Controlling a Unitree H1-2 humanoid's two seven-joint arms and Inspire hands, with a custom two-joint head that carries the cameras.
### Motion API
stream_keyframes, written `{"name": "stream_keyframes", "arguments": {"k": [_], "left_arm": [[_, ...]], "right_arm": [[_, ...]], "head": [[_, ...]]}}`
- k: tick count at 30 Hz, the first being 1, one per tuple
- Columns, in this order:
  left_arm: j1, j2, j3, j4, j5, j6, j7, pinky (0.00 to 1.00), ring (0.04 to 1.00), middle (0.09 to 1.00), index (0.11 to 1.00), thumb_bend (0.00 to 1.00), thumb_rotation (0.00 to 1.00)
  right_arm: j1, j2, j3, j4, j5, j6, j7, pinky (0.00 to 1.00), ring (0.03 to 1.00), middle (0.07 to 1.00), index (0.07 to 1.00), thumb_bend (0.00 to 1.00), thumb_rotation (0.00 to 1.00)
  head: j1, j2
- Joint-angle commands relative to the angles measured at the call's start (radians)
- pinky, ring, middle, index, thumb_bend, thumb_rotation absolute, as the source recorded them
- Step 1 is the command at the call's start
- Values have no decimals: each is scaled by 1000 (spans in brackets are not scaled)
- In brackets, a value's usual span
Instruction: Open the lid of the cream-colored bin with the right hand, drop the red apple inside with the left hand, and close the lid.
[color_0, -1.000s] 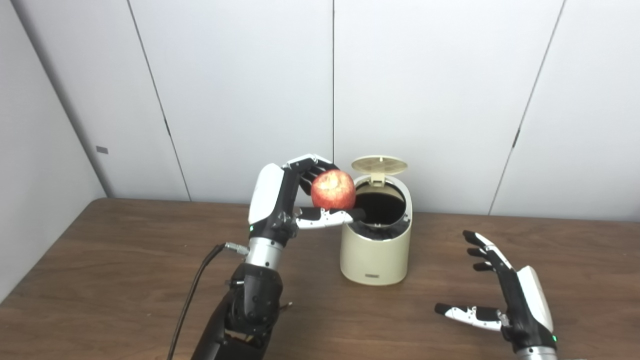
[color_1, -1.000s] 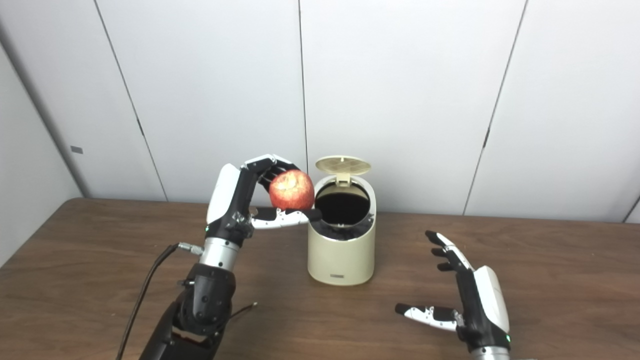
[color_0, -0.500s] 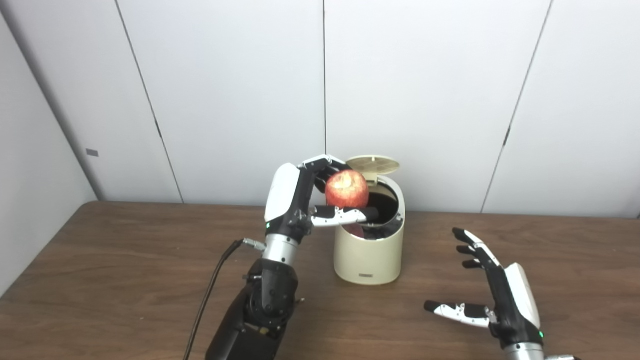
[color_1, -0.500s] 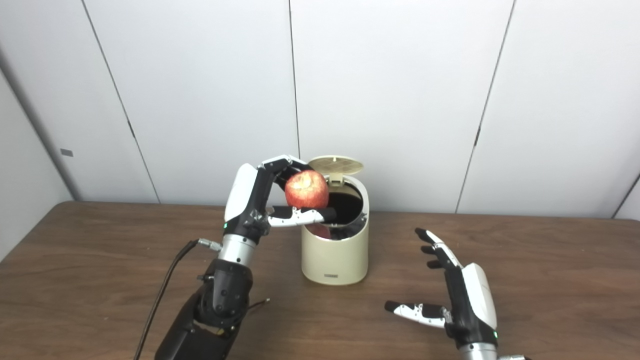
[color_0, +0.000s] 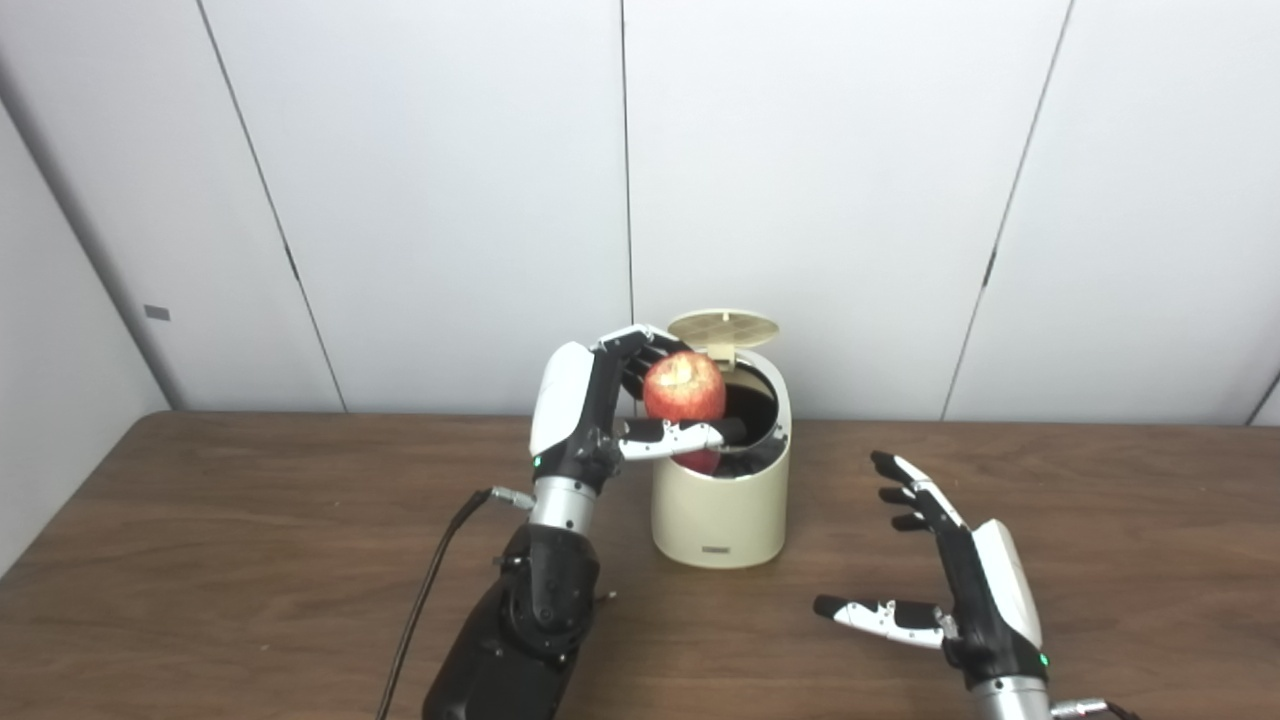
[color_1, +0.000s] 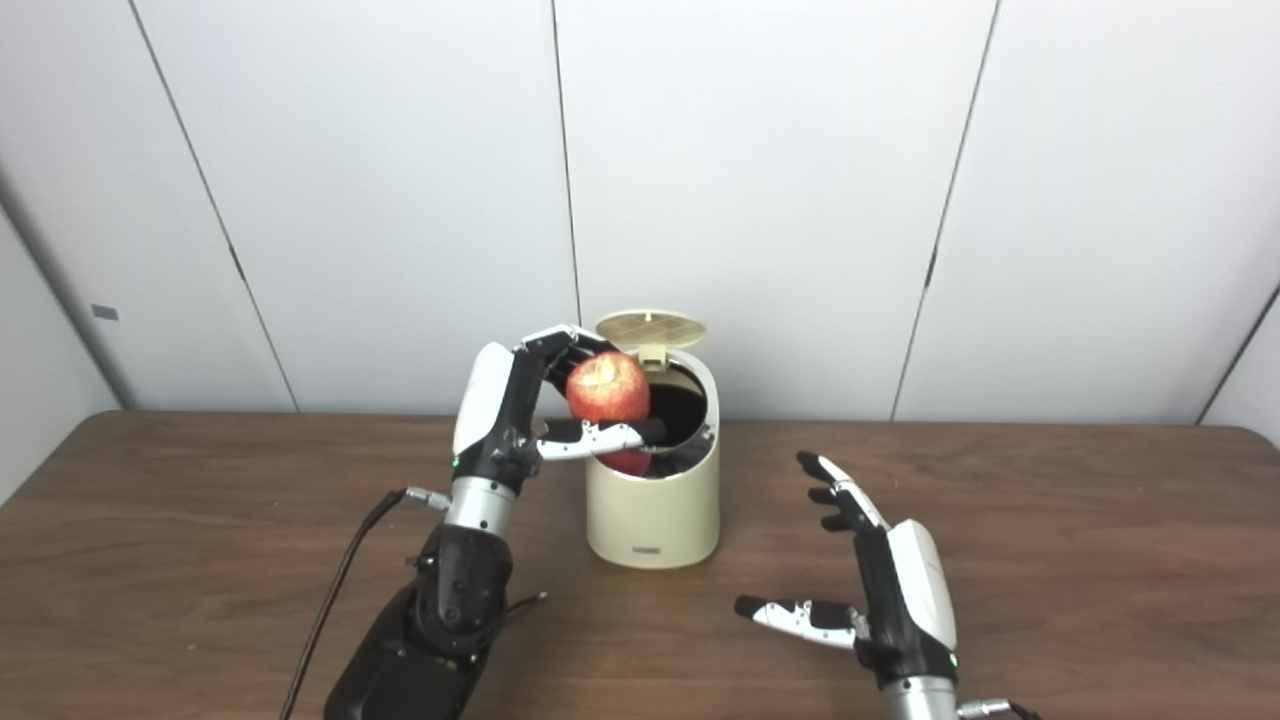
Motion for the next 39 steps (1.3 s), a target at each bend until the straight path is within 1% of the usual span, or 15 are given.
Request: {"name": "stream_keyframes", "arguments": {"k": [1, 6, 11, 14, 17, 19, 21, 25, 29, 35, 39], "left_arm": [[-60, -11, -2, 10, 22, -25, 48, 436, 516, 472, 496, 525, 0], [-68, -25, -10, 53, 35, -36, 105, 454, 524, 459, 507, 524, 0], [-75, -46, -18, 89, 49, -17, 161, 463, 546, 464, 504, 525, 0], [-78, -58, -20, 106, 51, -13, 189, 440, 543, 464, 503, 525, 0], [-81, -61, -33, 128, 72, -16, 223, 441, 534, 454, 511, 524, 0], [-82, -59, -46, 137, 89, -10, 232, 465, 541, 454, 513, 524, 0], [-82, -53, -63, 143, 107, -6, 236, 485, 546, 458, 509, 524, 0], [-80, -35, -105, 150, 149, 16, 218, 589, 581, 472, 498, 525, 0], [-78, -15, -140, 153, 175, 31, 207, 673, 602, 466, 516, 523, 0], [-77, 7, -173, 160, 193, 43, 195, 725, 625, 477, 521, 522, 0], [-79, 17, -181, 160, 195, 51, 187, 733, 645, 486, 514, 523, 0]], "right_arm": [[-33, 3, 0, -33, -1, -15, -21, 672, 781, 848, 858, 782, 129], [-33, 10, 1, -37, 8, -14, -21, 677, 785, 849, 856, 784, 115], [-33, 15, 3, -39, 9, -11, -20, 674, 785, 850, 857, 783, 115], [-34, 17, 6, -40, 4, -9, -20, 672, 786, 851, 858, 788, 136], [-34, 22, 9, -45, 2, -7, -21, 665, 783, 850, 856, 788, 126], [-35, 23, 12, -46, -8, -6, -25, 659, 780, 847, 854, 786, 124], [-35, 26, 13, -50, -11, 1, -24, 656, 777, 846, 854, 783, 125], [-36, 32, 15, -57, -10, 11, -24, 665, 781, 848, 853, 782, 114], [-36, 35, 18, -62, -7, 15, -24, 669, 782, 848, 852, 781, 100], [-38, 34, 20, -63, -7, 13, -24, 666, 782, 852, 854, 777, 128], [-39, 35, 20, -64, -3, 11, -24, 670, 778, 849, 851, 781, 124]], "head": [[-1, 1], [-3, 1], [-4, 3], [-5, 4], [-8, 5], [-10, 6], [-12, 7], [-14, 9], [-15, 11], [-14, 14], [-14, 17]]}}
